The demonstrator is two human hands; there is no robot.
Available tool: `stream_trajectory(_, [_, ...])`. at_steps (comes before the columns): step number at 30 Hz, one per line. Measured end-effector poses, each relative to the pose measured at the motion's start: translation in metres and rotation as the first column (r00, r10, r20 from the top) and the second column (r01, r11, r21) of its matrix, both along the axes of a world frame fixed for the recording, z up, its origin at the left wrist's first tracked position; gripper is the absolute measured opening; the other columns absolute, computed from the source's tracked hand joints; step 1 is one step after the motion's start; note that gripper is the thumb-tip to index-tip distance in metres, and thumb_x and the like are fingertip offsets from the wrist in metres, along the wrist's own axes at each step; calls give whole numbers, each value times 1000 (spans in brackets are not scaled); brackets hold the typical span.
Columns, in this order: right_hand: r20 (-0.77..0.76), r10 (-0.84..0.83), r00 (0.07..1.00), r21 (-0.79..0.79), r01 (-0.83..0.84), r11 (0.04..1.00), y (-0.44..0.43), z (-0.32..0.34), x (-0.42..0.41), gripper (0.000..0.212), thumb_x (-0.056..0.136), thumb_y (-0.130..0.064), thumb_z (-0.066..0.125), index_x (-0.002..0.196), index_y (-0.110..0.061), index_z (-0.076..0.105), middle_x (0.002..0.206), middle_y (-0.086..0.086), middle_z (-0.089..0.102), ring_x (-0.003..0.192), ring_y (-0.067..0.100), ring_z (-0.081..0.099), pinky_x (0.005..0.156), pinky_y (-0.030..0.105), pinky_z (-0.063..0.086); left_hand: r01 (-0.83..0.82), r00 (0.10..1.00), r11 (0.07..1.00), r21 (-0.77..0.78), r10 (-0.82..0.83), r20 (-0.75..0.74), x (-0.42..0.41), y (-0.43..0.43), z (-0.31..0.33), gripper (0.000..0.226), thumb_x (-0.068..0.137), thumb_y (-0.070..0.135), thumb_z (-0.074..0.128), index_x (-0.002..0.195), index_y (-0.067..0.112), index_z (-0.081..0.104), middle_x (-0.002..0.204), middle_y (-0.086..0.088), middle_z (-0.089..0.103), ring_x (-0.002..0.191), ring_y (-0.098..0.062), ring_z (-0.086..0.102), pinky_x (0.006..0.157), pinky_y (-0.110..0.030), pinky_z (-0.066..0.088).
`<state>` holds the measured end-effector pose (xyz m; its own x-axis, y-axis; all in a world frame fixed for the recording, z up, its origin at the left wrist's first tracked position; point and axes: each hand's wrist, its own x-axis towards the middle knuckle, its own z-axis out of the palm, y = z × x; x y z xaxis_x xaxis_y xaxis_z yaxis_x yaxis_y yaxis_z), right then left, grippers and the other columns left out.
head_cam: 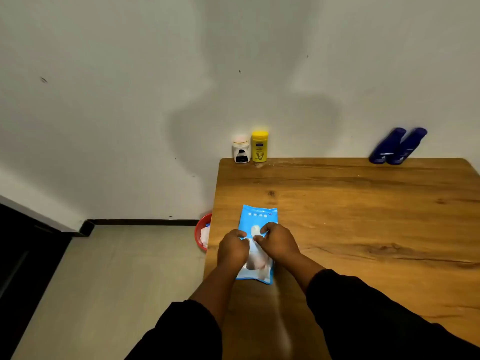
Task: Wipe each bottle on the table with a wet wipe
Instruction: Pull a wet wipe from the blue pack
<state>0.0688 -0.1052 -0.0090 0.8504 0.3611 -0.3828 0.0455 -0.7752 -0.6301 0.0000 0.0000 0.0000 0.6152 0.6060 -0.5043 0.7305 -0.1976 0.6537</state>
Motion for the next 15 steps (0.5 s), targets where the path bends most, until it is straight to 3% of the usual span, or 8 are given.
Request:
stream_trajectory(6, [-73, -148, 986, -34, 146, 989, 8, -5, 9, 13, 84, -32, 66, 83, -19, 64, 93, 0, 67, 87, 18, 62, 67, 26, 43, 21, 1000, 999, 30, -21, 4, 11, 7, -7, 20, 96, 17, 58, 116, 17, 65, 127, -3, 64, 109, -20, 63, 90, -30, 54])
stream_trajectory(9, [-152, -183, 971, 62, 194, 979, 3, -12, 15, 10, 83, -22, 64, 75, -16, 65, 86, 2, 69, 82, 18, 63, 68, 27, 46, 23, 1000, 999, 28, -24, 16, 16, 9, -7, 21, 98, 18, 54, 115, 14, 66, 122, -5, 66, 104, -21, 64, 84, -30, 52])
stream_trajectory(13, [-446, -297, 844, 343, 468, 815, 0, -3, 14, 11, 82, -15, 63, 71, -13, 62, 75, 7, 66, 70, 20, 60, 63, 33, 48, -76, 997, 995, -71, 77, 17, 28, 15, -2, 27, 100, 26, 48, 113, 12, 66, 111, -12, 69, 99, -31, 67, 85, -40, 57])
stream_trajectory(15, [-563, -304, 768, 411, 580, 703, -1, 6, 16, 11, 83, -13, 57, 72, -12, 59, 76, 11, 67, 69, 20, 61, 59, 31, 49, -120, 993, 983, -137, 121, -2, 33, 18, 3, 26, 100, 26, 47, 112, 11, 65, 104, -11, 68, 86, -26, 66, 68, -34, 56])
